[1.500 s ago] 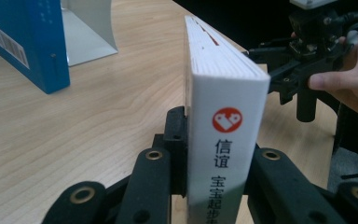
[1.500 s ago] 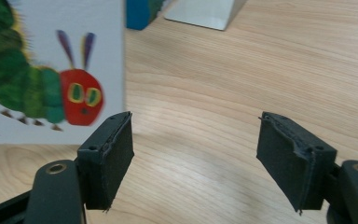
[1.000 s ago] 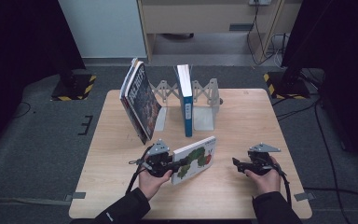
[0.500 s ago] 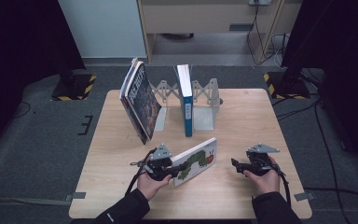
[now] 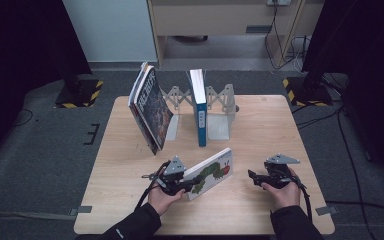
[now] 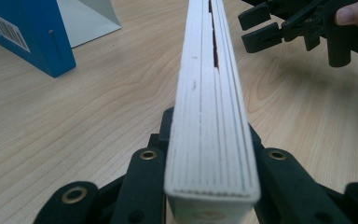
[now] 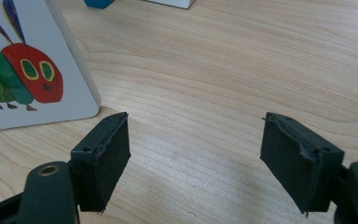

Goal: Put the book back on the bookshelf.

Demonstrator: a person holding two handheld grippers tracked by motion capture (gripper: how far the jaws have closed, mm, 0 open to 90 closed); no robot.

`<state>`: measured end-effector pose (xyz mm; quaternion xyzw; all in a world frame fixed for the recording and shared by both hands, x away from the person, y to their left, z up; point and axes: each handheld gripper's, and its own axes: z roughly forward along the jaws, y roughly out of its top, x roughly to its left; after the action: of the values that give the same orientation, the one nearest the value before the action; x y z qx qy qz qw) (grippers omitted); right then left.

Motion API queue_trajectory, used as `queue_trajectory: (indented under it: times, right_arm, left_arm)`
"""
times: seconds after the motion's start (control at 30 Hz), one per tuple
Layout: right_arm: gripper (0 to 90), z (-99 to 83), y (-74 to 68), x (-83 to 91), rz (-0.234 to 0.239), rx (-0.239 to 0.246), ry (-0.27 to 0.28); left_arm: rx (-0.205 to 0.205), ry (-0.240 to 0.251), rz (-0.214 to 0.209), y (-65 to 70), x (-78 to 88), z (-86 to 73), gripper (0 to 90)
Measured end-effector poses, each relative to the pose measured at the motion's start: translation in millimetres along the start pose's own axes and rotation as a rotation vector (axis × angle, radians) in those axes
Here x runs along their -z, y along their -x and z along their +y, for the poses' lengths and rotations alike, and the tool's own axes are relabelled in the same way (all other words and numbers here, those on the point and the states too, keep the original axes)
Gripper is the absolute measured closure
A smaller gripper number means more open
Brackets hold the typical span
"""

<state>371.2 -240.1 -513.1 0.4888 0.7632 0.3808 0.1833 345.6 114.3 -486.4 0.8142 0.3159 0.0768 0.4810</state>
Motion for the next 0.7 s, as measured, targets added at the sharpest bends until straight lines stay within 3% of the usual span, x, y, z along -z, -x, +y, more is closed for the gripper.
queue_trajectory:
  times: [0.1, 0.4, 0.6, 0.7]
  right_arm:
    - [24.0, 0.0, 0.0, -0.4, -0.001, 0.003, 0.000]
    - [24.0, 0.2, -0.4, -0.9, 0.001, 0.005, -0.005]
    - [24.0, 0.3, -0.2, -0.9, 0.000, 0.006, -0.007]
    - [24.0, 0.1, 0.3, -1.3, -0.001, 0.006, -0.009]
  left_arm:
    - [0.006, 0.001, 0.019, 0.2, -1.5, -1.2, 67.2]
    - [0.032, 0.004, -0.003, 4.9, -5.4, 0.9, 72.8]
    - [-0.013, -0.006, 0.019, 14.2, -5.3, 7.6, 74.7]
    - [-0.011, 0.001, 0.033, 15.0, -2.3, 10.8, 74.8]
